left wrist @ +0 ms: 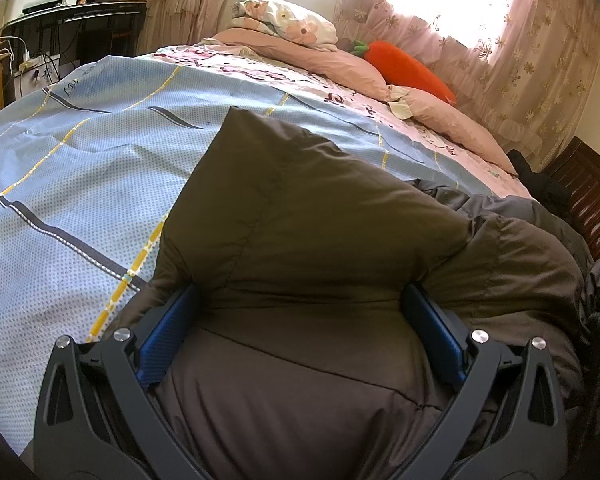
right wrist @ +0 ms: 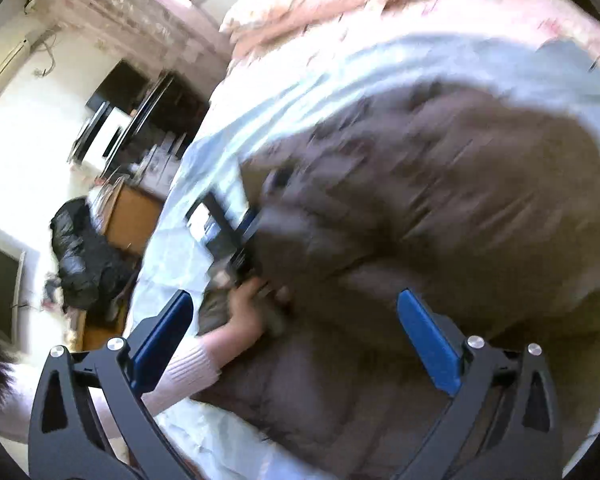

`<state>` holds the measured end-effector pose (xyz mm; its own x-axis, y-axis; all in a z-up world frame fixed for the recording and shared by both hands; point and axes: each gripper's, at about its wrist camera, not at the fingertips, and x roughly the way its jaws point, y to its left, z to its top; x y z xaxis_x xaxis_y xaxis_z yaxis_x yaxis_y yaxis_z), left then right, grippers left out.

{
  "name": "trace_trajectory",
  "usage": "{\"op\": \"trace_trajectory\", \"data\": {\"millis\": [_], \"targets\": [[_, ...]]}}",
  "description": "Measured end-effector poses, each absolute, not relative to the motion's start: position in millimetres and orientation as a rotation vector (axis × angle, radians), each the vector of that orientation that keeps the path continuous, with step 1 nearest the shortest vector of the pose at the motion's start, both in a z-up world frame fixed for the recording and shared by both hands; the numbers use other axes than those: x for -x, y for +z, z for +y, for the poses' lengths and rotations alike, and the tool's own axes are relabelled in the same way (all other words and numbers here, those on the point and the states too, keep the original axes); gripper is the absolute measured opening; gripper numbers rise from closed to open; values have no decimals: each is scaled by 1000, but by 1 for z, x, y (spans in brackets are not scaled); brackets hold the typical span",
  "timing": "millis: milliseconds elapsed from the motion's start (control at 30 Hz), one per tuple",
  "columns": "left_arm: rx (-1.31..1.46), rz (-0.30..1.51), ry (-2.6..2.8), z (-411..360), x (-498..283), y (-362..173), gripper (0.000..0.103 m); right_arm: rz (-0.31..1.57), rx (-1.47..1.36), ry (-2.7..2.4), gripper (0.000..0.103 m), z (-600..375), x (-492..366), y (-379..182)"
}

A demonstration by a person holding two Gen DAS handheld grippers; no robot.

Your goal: Fold large clothes

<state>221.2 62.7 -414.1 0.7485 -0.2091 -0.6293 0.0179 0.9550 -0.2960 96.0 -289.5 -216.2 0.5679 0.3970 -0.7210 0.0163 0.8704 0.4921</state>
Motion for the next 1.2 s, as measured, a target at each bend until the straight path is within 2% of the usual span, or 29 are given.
{"op": "trace_trajectory", "data": {"millis": [100,167,267,333,367,433,533,600,633,767,900,1000,1200], "targets": [[280,717,-126,63,-221,-414,101,794,-496,-146,102,-367,-110,-223],[280,717,-125,63,-221,-414,101,707,-537,-423,102,-417,-117,-249],[277,717,-123,63,-221,-414,101,793,-544,-693,102,-455,-131,-314],[274,718,-121,62,-221,-414,101,908,-607,-652,102,-451,-145,-370],[272,720,-118,62,-221,-414,101,865,-629,-646,102,-441,-140,-387],[268,726,-116,62,-221,-413,101,719,-492,-732,102,-415,-126,-386],[261,757,-103,60,-225,-408,101,705,-477,-753,102,-416,-117,-391],[218,839,-28,56,-227,-394,101,711,-514,-732,102,-424,-113,-396],[202,867,51,54,-221,-374,101,709,-531,-722,102,-427,-111,-399],[200,743,148,41,-167,-280,101,708,-554,-698,102,-425,-114,-401],[151,703,55,-15,-136,-223,101,705,-558,-695,102,-420,-117,-403],[143,703,-71,-66,-131,-218,101,697,-567,-688,102,-421,-115,-403],[250,759,-353,-142,-142,-242,101,678,-585,-665,102,-423,-111,-403]]}}
